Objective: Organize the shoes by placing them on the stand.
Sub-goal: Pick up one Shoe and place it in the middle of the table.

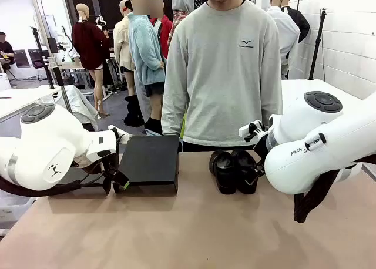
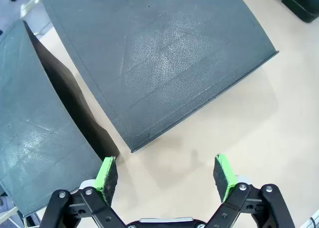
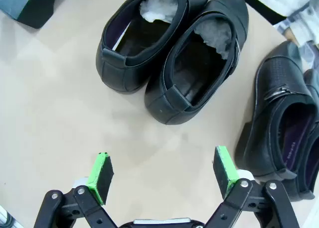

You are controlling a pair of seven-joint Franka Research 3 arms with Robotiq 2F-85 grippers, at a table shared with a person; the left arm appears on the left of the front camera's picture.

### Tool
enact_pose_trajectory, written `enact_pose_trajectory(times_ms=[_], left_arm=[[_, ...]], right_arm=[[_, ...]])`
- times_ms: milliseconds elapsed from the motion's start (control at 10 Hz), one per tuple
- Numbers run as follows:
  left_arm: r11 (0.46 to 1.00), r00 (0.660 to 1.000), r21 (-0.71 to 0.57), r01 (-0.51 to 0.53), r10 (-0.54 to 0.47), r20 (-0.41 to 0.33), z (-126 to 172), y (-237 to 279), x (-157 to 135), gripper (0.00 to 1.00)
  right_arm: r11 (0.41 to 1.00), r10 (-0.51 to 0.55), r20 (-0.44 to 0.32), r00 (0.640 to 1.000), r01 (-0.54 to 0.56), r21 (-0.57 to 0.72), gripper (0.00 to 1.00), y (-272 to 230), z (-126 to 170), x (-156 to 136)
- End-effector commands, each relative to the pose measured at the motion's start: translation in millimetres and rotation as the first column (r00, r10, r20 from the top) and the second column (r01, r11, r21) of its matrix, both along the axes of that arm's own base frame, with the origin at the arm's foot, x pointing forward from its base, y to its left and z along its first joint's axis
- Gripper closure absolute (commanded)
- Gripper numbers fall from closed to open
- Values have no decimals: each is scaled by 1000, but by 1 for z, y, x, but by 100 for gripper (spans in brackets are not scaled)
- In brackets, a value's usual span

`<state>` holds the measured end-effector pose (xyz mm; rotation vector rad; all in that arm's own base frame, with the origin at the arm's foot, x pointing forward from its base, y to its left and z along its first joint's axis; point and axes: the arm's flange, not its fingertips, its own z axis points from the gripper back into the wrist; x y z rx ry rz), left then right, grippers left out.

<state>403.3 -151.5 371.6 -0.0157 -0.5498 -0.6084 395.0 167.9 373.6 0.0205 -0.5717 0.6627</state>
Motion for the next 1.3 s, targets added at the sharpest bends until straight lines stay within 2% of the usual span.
enact_pose_trajectory(times_ms=[0, 1100, 1200], left_arm=[[1000, 1000, 0, 0, 0, 0, 0, 0, 0, 0], [1000, 1000, 3, 5, -5, 1, 0, -2, -1, 0], [1000, 999, -2, 6, -6, 38, 23, 10, -8, 0]], right_arm=[[1000, 0, 0, 1000, 0, 0, 0, 0, 0, 0], [1000, 0, 0, 1000, 0, 0, 0, 0, 0, 0], [1000, 14, 56, 998, -14, 6, 0, -15, 29, -14]])
